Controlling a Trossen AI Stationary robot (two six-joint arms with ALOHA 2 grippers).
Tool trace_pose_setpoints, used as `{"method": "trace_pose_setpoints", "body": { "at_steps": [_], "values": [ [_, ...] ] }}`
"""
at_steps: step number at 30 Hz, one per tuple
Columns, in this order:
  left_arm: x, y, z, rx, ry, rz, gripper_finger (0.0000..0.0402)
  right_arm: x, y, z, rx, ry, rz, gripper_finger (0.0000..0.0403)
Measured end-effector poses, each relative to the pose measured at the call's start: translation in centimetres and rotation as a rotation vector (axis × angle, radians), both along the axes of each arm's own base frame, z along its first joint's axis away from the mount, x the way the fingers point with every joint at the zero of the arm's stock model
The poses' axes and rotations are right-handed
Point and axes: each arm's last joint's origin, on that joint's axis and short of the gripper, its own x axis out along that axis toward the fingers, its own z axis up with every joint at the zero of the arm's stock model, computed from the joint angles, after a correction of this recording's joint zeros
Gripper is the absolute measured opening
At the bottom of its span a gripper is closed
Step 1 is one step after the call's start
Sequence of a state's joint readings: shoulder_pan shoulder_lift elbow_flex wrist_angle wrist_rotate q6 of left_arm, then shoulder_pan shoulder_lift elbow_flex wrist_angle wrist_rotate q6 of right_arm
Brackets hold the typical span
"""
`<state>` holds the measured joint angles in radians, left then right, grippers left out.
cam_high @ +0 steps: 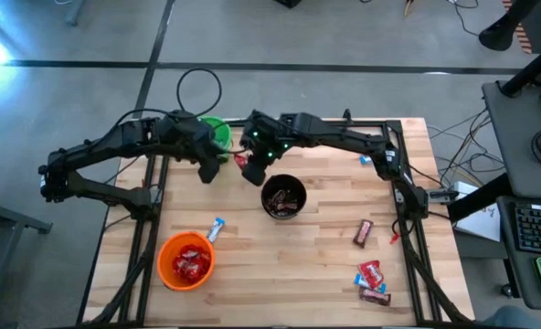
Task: Sort candy
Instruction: Put the top red candy pack into the orange bucket
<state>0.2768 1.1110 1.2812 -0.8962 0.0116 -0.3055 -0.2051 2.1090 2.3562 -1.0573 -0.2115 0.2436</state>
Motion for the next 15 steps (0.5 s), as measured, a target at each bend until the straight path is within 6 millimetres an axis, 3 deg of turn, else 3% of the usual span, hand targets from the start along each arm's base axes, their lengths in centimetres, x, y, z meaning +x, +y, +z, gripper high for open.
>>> {"method": "trace_pose_setpoints", "body": {
  "at_steps": [15],
  "values": [
    [0.6, 0.1, -0.1, -0.172, -0.059, 0.12, 0.0133, -0.6, 1.6, 2.3, -0.034, -0.087, 0.053, 0.0008]
  ]
}}
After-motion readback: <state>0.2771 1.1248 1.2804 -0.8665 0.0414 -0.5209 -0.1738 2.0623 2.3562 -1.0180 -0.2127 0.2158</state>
